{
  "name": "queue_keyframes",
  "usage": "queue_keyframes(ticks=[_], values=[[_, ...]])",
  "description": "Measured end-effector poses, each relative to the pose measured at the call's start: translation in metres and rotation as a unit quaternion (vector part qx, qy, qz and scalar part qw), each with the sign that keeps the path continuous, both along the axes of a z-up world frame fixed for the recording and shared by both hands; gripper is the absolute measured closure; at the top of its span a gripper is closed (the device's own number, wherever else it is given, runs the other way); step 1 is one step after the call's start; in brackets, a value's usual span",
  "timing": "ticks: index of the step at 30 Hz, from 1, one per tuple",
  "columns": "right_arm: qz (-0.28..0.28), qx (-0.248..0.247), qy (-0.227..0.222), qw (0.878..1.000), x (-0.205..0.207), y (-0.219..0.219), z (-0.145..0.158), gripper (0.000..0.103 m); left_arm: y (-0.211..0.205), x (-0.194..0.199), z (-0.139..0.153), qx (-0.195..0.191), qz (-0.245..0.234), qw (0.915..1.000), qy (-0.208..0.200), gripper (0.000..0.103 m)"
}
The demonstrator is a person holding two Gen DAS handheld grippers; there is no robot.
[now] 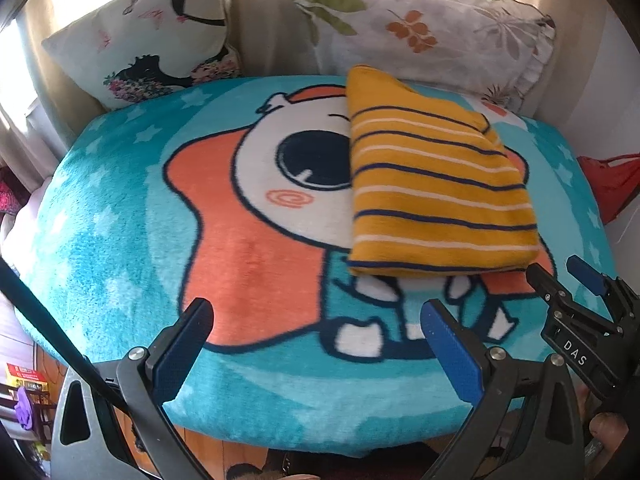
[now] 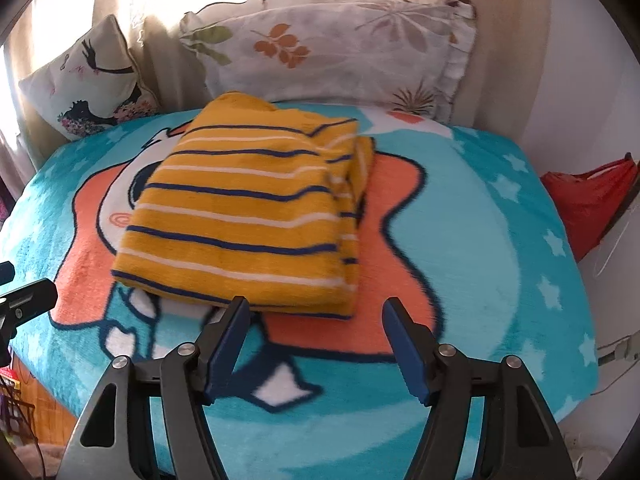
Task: Fold small clothes
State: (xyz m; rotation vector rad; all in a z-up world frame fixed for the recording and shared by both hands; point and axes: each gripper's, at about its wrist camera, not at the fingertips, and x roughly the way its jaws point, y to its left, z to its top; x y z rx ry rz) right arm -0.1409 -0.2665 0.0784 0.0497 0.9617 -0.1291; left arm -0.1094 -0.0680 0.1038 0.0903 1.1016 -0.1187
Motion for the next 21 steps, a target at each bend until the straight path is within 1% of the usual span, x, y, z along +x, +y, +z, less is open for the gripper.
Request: queue_keyframes(ticks=[9, 21], values=[[-0.003, 0.008, -0.002, 1.0, -0.015, -0.031, -0.004, 0.029, -0.026, -0.011, -0.004, 0.002, 0.0, 1.0, 0.008, 0.0], [-0.001, 0.003, -0.004, 1.0, -0.025, -0.05, -0.005, 0.027, -0.049, -0.015, -0.011, 0.002, -0.003, 0.9998, 0.019, 0.0]])
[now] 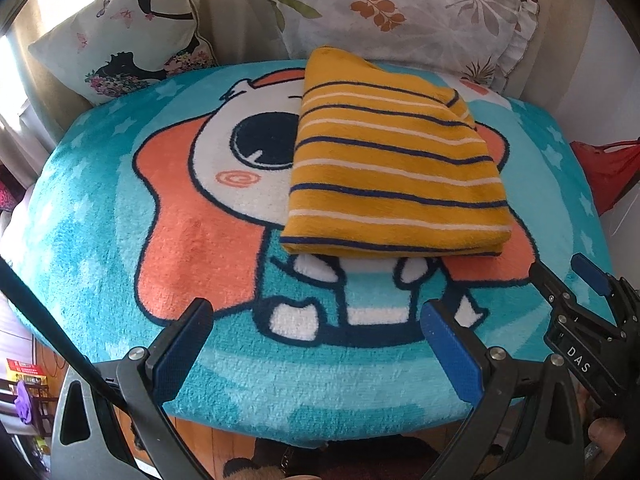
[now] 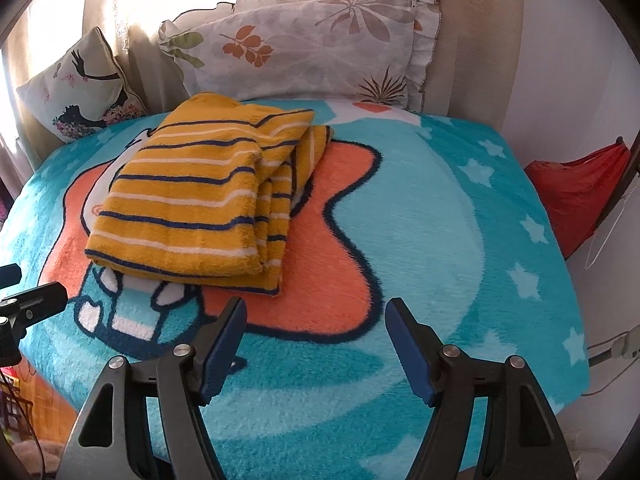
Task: Fold small clothes
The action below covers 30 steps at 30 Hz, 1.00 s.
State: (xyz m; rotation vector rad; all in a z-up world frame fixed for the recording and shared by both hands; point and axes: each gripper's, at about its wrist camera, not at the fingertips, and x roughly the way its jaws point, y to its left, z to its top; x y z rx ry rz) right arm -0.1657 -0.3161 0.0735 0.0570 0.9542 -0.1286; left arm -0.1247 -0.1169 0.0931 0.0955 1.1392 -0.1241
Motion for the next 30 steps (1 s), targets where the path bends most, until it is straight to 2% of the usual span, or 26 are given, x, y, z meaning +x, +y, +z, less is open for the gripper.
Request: queue_keyframes(ticks=[30], values=[[0.03, 0.011, -0.008, 0.999, 0.0029, 0.0019, -0.0028, 0.023, -0.0003, -0.0044, -0.005, 0.005, 0.024, 0.9996, 0.017, 0.0]])
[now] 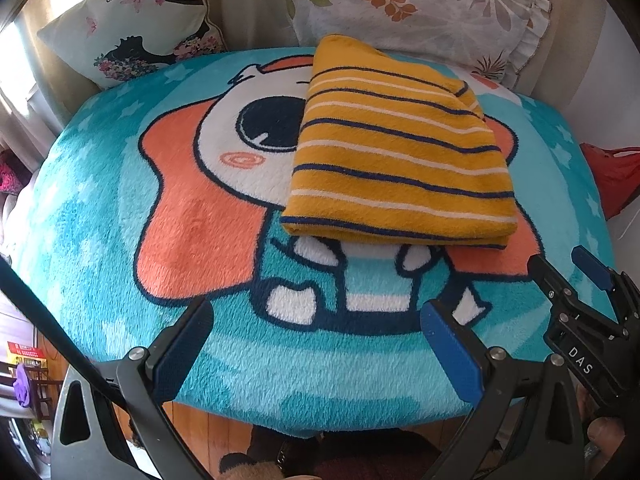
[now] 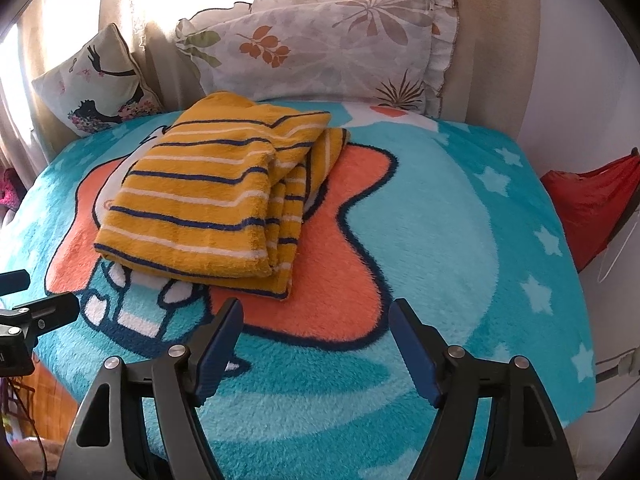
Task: Fold small clothes
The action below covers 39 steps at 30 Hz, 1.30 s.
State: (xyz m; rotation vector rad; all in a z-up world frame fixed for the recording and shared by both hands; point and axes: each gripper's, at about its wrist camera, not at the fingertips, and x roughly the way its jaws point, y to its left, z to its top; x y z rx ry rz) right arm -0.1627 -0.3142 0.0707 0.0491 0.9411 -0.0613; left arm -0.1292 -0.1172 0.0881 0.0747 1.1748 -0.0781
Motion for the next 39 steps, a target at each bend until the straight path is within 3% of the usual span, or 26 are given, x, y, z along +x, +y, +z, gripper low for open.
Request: queue_keyframes(ticks=[39], values=[[0.012, 0.016, -0.011, 1.0, 0.011, -0.015, -0.003, 0.021, -0.02, 0.02, -0.022, -0.025, -0.005, 0.9988, 0.042, 0.0]])
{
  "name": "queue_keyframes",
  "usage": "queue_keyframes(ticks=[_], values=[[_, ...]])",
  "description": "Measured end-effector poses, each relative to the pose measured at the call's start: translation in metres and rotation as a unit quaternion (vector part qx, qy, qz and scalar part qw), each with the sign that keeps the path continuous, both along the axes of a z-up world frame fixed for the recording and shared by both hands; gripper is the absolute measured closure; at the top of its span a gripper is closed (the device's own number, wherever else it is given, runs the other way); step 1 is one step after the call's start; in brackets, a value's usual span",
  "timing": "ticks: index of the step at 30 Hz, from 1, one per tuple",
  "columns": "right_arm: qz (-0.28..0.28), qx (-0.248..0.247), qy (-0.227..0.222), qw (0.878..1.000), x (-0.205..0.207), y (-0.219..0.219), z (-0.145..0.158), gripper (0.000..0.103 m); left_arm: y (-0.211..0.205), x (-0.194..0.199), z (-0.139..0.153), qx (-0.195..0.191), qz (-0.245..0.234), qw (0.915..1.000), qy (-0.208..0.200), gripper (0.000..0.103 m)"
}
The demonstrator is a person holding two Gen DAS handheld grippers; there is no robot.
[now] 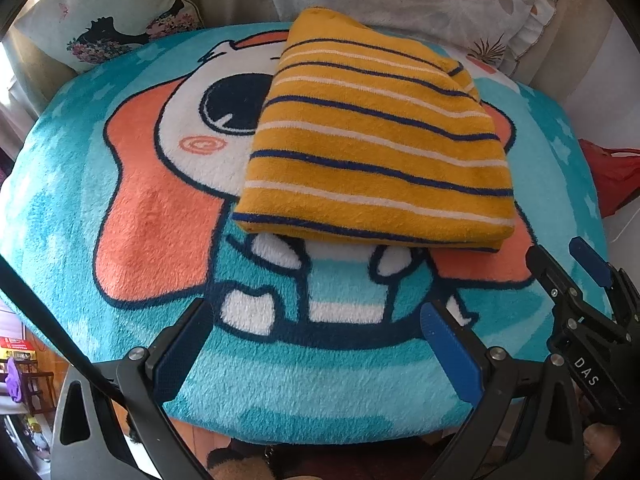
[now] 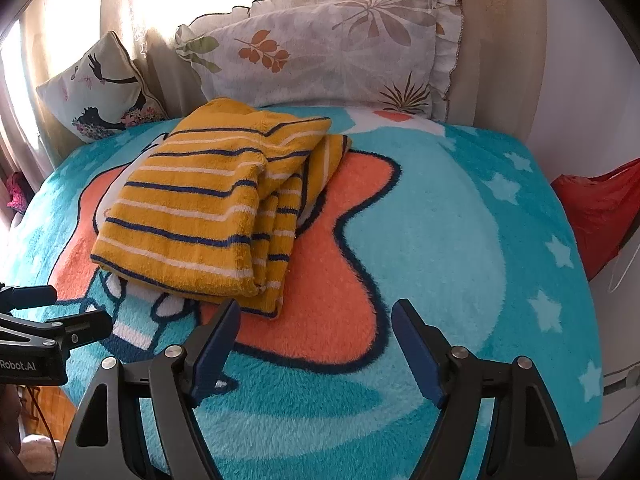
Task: Fold small clothes
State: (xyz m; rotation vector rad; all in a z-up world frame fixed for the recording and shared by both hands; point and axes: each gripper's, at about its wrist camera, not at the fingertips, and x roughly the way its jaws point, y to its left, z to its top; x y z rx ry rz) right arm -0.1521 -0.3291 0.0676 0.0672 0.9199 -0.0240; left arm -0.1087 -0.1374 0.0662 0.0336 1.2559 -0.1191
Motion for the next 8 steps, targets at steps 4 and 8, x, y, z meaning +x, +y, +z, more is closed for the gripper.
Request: queue_keyframes(ticks=[4, 8], values=[[0.005, 0.0, -0.003, 1.0, 0.0042, 0.0025, 0.0011, 0.021, 0.001, 0.0008, 0.0009, -0.004, 0.0, 1.0, -0.002, 0.0], [0.009, 0.001, 0.0, 1.0, 0.0062, 0.0046, -0.0008, 0.02, 0.0067, 0.0025, -0.0013, -0.007, 0.009, 0.9999, 0.003, 0.0]])
